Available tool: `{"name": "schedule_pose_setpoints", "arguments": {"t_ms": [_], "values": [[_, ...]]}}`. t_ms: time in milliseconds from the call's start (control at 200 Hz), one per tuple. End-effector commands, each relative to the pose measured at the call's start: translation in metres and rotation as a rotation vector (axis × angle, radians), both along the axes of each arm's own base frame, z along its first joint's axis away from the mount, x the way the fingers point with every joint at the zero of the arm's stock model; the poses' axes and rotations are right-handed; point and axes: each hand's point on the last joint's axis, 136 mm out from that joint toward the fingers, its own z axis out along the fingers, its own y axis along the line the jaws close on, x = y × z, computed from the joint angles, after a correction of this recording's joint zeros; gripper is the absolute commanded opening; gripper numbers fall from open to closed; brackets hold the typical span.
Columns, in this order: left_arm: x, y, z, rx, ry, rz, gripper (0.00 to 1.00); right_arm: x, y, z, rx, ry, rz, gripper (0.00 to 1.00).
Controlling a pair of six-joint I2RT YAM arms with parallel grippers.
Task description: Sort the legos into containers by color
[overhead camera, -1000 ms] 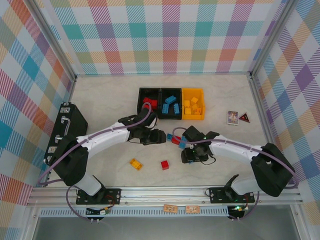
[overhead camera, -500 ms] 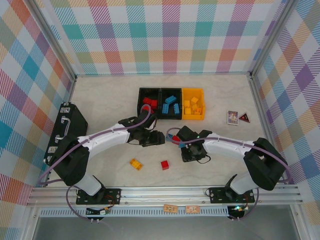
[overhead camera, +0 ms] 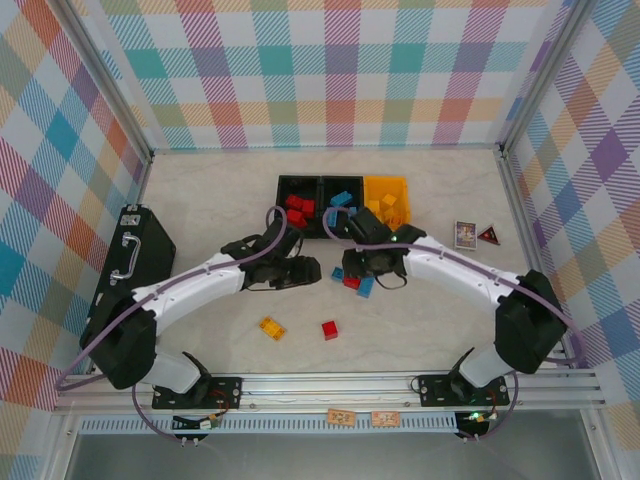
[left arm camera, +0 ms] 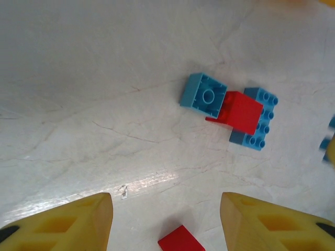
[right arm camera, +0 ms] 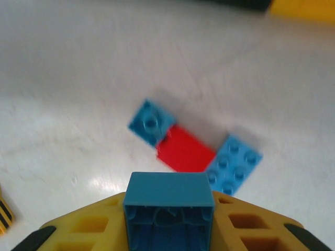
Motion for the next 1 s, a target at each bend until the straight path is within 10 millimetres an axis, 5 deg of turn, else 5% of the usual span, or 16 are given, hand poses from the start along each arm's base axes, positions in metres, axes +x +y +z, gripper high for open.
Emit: {"name": "schedule_pose_setpoints", "arguments": {"t_ms": [0,205,465,995], "values": [[0.008,0.016,0.011,-0.003,-0.049,0.075,0.58,0.027,0.005,0.006,-0.007,-0.023,0.009,0.35],[0.007,0.024,0.02,-0.005,-0.067,0.097,0.58,0.078,0.014,0.01,-0.021,-0.029,-0.022,0.36],[-0.001,0.038,0.018,0.02,-0.063,0.128,0.58,0.125,0.025,-0.009,-0.048,0.003,-0.05,0.36],[-0.008,0.051,0.012,0.043,-0.056,0.159,0.58,0.169,0.03,-0.043,-0.094,0.032,-0.105,0.41]]}}
